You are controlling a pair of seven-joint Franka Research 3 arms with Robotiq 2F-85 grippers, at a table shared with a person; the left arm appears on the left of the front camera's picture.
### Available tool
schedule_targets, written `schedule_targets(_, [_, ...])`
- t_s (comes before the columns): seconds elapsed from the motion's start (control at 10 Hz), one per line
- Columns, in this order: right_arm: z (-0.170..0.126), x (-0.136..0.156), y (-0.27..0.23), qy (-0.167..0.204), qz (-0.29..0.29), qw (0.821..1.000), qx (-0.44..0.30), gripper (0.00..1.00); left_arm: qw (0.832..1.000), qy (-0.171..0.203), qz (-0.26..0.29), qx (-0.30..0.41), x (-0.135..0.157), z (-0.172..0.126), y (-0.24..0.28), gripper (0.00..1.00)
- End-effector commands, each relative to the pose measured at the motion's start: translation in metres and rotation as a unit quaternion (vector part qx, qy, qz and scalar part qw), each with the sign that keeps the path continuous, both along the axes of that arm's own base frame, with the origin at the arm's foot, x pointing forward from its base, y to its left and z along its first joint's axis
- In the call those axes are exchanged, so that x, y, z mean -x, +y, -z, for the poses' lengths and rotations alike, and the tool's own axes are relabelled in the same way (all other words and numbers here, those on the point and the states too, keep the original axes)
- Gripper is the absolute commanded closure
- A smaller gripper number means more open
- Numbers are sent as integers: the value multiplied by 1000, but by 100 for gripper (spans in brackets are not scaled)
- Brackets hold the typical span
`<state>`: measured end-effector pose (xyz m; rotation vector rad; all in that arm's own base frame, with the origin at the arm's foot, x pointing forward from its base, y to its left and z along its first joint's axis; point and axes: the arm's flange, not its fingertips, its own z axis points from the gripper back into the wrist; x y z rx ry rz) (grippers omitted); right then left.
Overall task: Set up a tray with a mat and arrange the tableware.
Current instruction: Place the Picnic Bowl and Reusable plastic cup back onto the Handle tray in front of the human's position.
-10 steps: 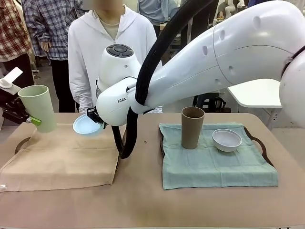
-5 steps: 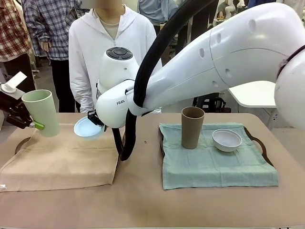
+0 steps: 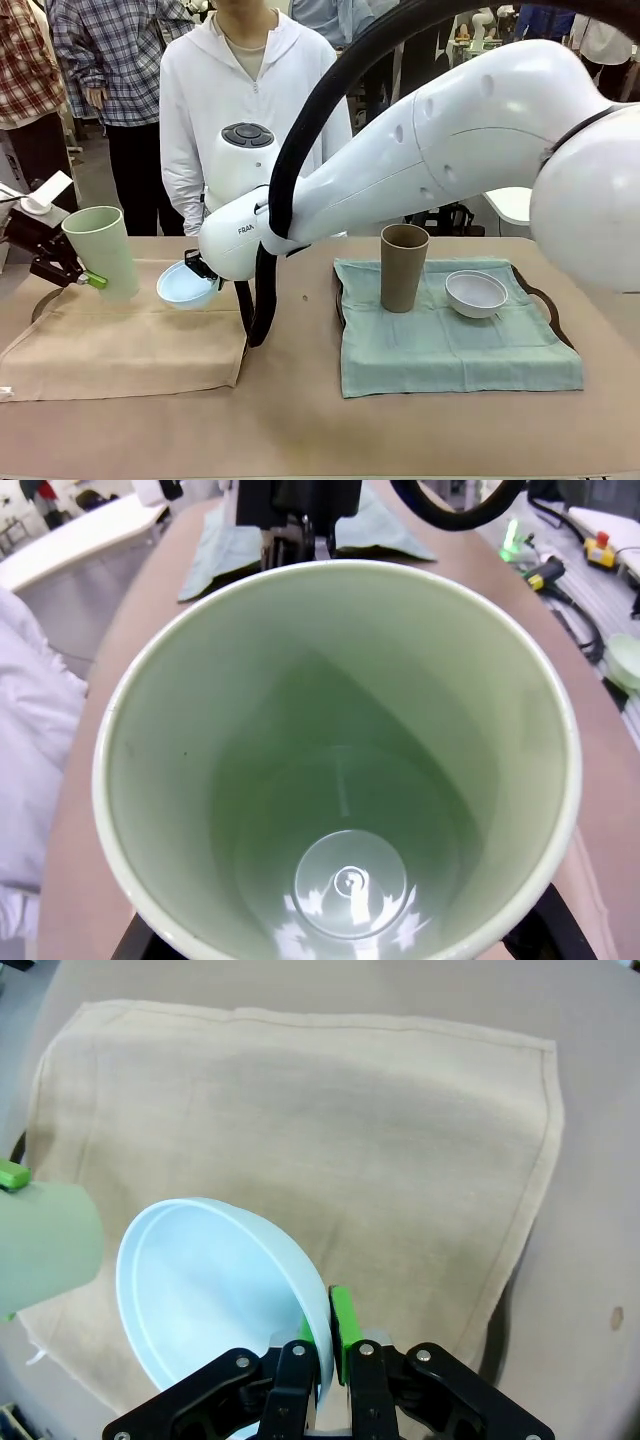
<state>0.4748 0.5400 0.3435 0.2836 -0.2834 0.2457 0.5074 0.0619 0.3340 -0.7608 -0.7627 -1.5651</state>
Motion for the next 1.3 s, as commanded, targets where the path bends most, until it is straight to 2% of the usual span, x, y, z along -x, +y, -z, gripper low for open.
schedule_targets(0.0, [8, -10, 7, 13, -8, 1000, -5, 94, 1000, -16, 0, 5, -7, 12, -4, 18])
schedule_targets(0.5, [29, -20, 10, 32, -7, 999, 2, 94, 1000, -1, 3, 3, -18, 29, -8, 18])
schedule_targets(0.9, [32, -20, 10, 32, -10, 999, 0, 94, 1000, 17, 5, 3, -22, 39, -8, 18])
schedule_targets(1.0, [31, -19, 10, 34, -14, 999, -2, 34, 1000, 19, 6, 5, -22, 39, -8, 0])
schedule_targets(1.1, [29, -18, 10, 31, -17, 999, 2, 34, 1000, 18, 6, 6, -22, 38, -7, 0])
schedule_targets(1.2, [24, -15, 9, 31, -19, 999, 9, 14, 1000, 20, 6, 6, -21, 36, -5, 0])
